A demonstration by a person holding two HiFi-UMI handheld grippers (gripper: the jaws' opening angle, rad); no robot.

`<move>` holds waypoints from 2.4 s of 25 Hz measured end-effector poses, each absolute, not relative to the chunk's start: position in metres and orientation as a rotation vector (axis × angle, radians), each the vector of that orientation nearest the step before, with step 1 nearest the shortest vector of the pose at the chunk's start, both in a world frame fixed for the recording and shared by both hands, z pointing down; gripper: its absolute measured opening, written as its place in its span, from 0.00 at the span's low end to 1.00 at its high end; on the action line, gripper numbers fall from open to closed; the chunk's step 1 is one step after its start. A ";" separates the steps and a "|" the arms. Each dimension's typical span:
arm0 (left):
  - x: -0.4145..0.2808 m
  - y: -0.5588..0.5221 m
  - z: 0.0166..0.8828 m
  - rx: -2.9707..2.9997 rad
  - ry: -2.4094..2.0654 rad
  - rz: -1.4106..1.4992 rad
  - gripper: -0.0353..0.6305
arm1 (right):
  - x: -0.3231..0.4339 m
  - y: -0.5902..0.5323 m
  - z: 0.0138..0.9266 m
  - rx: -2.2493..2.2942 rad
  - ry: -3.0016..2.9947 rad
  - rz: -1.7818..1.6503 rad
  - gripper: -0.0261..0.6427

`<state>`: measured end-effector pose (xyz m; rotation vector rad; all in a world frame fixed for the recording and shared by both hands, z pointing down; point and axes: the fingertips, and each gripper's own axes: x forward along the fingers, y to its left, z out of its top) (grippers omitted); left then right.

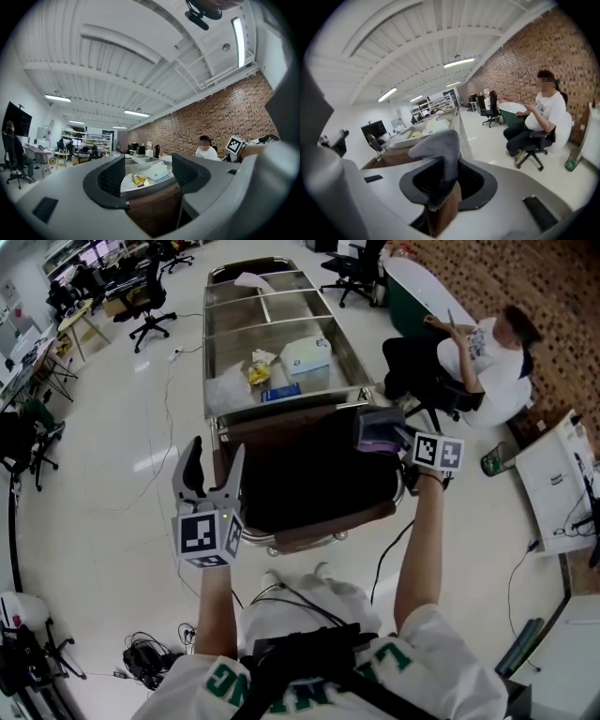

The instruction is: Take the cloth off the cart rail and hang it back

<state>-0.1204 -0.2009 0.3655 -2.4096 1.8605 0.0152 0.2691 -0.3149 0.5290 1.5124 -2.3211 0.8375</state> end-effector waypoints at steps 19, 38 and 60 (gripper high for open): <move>-0.110 -0.204 0.361 -2.401 1.854 0.012 0.52 | 0.289 -0.318 0.519 1.528 -2.542 0.945 0.37; -0.096 -0.210 0.362 -2.415 1.827 0.023 0.52 | 0.166 -0.260 0.341 1.617 -2.839 -0.019 0.59; -0.120 -0.194 0.359 -2.410 1.829 0.059 0.52 | 0.057 -0.232 0.336 1.511 -2.813 -0.312 0.59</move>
